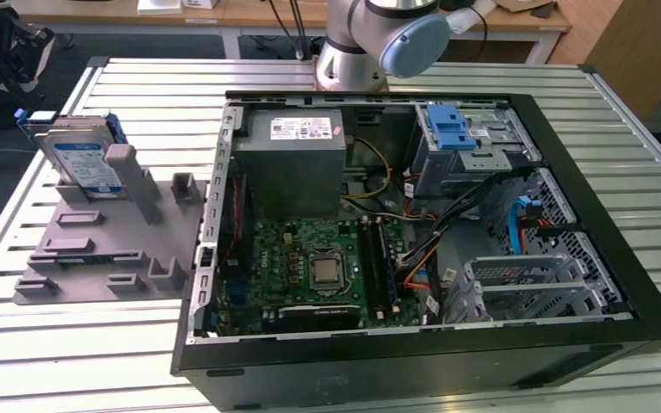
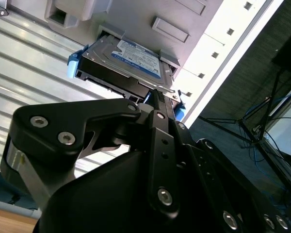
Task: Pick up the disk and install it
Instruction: 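Pick up the disk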
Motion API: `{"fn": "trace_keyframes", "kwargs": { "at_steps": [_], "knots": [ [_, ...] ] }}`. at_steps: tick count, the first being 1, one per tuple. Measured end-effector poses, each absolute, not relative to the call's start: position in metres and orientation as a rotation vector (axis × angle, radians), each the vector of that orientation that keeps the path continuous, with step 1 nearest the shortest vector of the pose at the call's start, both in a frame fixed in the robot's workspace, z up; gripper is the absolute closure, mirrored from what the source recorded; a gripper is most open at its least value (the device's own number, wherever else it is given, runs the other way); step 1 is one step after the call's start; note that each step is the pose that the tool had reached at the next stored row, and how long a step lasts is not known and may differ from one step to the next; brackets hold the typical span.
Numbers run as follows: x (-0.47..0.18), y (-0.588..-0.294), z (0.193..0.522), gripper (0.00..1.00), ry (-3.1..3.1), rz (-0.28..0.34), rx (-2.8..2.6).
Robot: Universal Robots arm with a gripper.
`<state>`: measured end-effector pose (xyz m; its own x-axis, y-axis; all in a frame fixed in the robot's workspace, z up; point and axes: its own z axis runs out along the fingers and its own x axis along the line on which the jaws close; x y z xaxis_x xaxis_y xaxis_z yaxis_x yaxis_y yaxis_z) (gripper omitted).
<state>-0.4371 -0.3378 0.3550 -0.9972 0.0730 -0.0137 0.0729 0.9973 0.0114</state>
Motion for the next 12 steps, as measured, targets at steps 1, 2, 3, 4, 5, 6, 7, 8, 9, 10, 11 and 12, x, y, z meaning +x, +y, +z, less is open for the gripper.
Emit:
{"fn": "trace_keyframes", "kwargs": {
  "at_steps": [1, 2, 3, 4, 5, 6, 7, 8, 9, 10, 11, 12],
  "knots": [
    [-0.4371, -0.3378, 0.3550, 0.89, 3.125, 0.017, 0.114],
    [-0.4371, -0.3378, 0.3550, 0.89, 3.126, 0.017, 0.112],
    [-0.4371, -0.3378, 0.3550, 0.89, 3.126, 0.017, 0.104],
    [-0.4371, -0.3378, 0.3550, 0.89, 3.126, 0.017, 0.085],
    [-0.4372, -0.3378, 0.3550, 0.89, 3.127, 0.017, 0.057],
    [-0.4372, -0.3377, 0.3549, 0.89, 3.128, 0.018, 0.029],
    [-0.4372, -0.3377, 0.3548, 0.89, 3.128, 0.018, -0.001],
    [-0.4372, -0.3378, 0.3546, 0.89, 3.128, 0.018, -0.029],
    [-0.4372, -0.3378, 0.3545, 0.89, 3.128, 0.018, -0.057],
    [-0.4372, -0.3378, 0.3544, 0.89, 3.127, 0.018, -0.085],
    [-0.4372, -0.3377, 0.3542, 0.89, 3.126, 0.019, -0.113],
    [-0.4372, -0.3378, 0.3541, 0.89, 3.125, 0.019, -0.141]
  ]
}}
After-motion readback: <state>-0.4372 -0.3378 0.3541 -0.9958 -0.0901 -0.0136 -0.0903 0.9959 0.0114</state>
